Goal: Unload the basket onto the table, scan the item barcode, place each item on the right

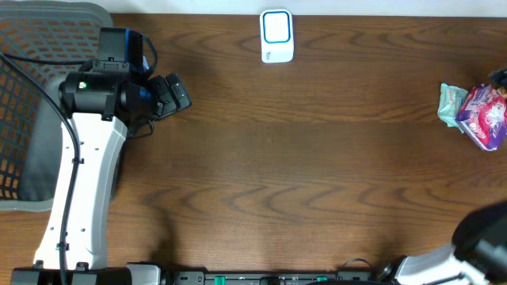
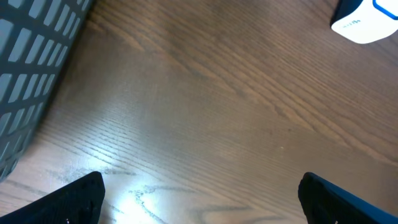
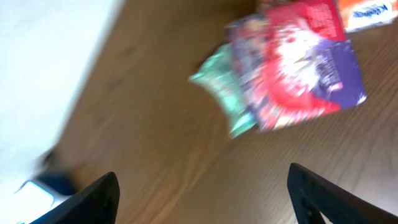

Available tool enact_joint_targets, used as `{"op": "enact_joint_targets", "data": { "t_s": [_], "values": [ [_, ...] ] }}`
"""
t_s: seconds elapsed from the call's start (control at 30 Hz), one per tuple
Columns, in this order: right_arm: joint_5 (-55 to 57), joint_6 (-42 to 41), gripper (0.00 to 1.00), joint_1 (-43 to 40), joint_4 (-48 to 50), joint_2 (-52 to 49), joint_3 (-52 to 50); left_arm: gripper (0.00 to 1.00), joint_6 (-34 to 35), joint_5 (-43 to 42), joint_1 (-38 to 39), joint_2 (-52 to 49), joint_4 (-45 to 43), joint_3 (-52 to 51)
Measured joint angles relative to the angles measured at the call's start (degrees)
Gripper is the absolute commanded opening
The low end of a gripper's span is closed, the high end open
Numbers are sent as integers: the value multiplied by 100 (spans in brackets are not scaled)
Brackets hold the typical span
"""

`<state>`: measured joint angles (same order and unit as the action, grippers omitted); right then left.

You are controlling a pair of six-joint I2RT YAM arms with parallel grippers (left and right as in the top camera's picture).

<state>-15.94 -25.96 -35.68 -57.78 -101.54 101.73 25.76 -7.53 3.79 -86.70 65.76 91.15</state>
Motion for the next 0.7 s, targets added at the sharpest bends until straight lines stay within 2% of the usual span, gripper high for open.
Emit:
{"op": "enact_joint_targets", "data": {
  "t_s": [0.23, 0.37, 0.57, 0.7],
  "values": [
    [-507, 361, 98, 535, -1504, 1917, 57, 99, -2, 0, 0, 0, 2, 0],
    [-463, 437, 99, 1167, -2354, 2605, 4, 99, -2, 2, 0, 0, 4, 0],
    [-195, 476, 99, 2284, -2247, 4039, -1213, 99, -2, 0, 0, 0, -2, 0],
    [-151, 472, 99, 2651, -2188, 4933, -2127, 99, 0, -2, 0, 0, 2, 0]
  ]
}}
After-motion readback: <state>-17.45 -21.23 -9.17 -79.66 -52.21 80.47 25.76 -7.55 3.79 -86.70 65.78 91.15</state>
